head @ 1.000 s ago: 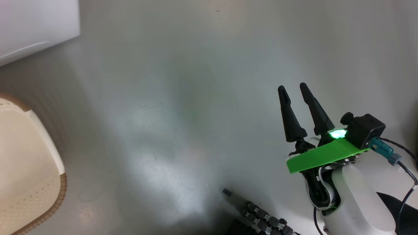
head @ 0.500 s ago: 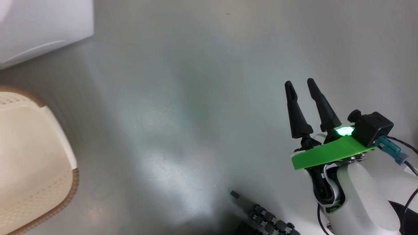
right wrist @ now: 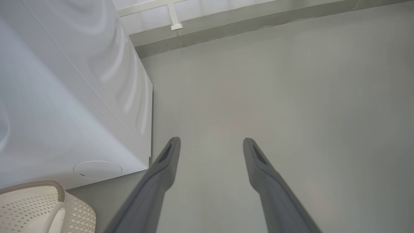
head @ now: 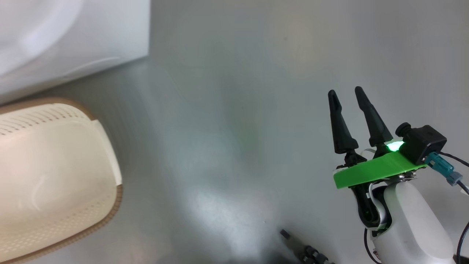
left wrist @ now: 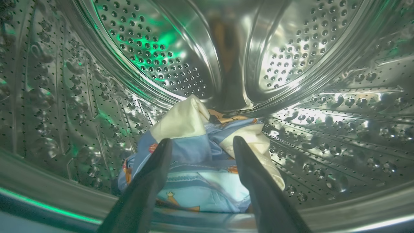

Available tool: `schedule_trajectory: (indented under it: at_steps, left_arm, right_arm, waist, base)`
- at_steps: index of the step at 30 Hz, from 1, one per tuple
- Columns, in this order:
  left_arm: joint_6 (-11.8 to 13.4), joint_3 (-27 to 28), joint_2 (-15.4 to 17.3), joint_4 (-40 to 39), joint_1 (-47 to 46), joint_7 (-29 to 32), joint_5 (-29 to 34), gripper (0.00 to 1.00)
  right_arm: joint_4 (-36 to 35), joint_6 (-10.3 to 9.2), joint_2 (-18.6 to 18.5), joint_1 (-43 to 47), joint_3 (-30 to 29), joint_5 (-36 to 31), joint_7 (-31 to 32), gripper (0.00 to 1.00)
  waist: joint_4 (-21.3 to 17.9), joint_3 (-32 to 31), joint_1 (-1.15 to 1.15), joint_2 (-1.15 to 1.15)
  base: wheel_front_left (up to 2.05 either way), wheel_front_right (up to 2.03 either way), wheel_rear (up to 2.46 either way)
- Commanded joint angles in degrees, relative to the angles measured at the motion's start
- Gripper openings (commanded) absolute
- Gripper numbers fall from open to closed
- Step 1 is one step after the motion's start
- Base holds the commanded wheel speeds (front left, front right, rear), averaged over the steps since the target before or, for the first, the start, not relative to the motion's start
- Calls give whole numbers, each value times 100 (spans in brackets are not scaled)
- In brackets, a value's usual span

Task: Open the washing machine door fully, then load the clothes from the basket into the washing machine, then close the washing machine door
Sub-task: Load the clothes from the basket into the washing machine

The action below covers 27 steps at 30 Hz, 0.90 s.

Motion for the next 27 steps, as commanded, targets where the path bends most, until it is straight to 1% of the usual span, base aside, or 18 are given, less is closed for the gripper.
schedule_trajectory:
  at_steps: [1,7,12,18,21,23,25,27]
  left_arm:
    - [-44,127,265,-92,181,-72,-47,100]
    - [-86,200,-101,-93,923,-565,-237,100]
    - [-97,198,-597,-358,1792,-1055,-380,100]
    - [110,62,-1274,-1009,2948,-1506,-370,100]
    - [236,-12,-1524,-1384,3579,-1622,-285,100]
    - [368,-62,-1651,-1646,4001,-1663,-186,100]
    - [396,-96,-1881,-1922,4359,-1682,-249,100]
    - [467,-197,-2014,-2171,4681,-1697,-164,100]
  right_arm:
    - [-78,25,-59,144,47,-77,-69,100]
    - [-12,25,-59,260,-97,-172,-17,100]
    - [-48,25,-59,480,-304,-335,105,100]
    - [-291,25,-59,825,-640,-635,374,100]
    - [-457,25,-59,993,-733,-756,535,100]
    - [-567,25,-59,1105,-774,-840,648,100]
    - [-685,25,-59,1214,-817,-886,739,100]
    - [-815,25,-59,1326,-844,-907,807,100]
  waist:
    - [225,-289,0,0]
    - [435,-764,0,0]
    - [660,-1213,0,0]
    - [974,-1747,0,0]
    - [1095,-2011,0,0]
    - [1171,-2175,0,0]
    - [1274,-2323,0,0]
    - [1374,-2463,0,0]
  base:
    - [0,0,0]
    - [0,0,0]
    - [0,0,0]
    - [0,0,0]
    - [0,0,0]
    - [0,0,0]
    - [0,0,0]
    - [0,0,0]
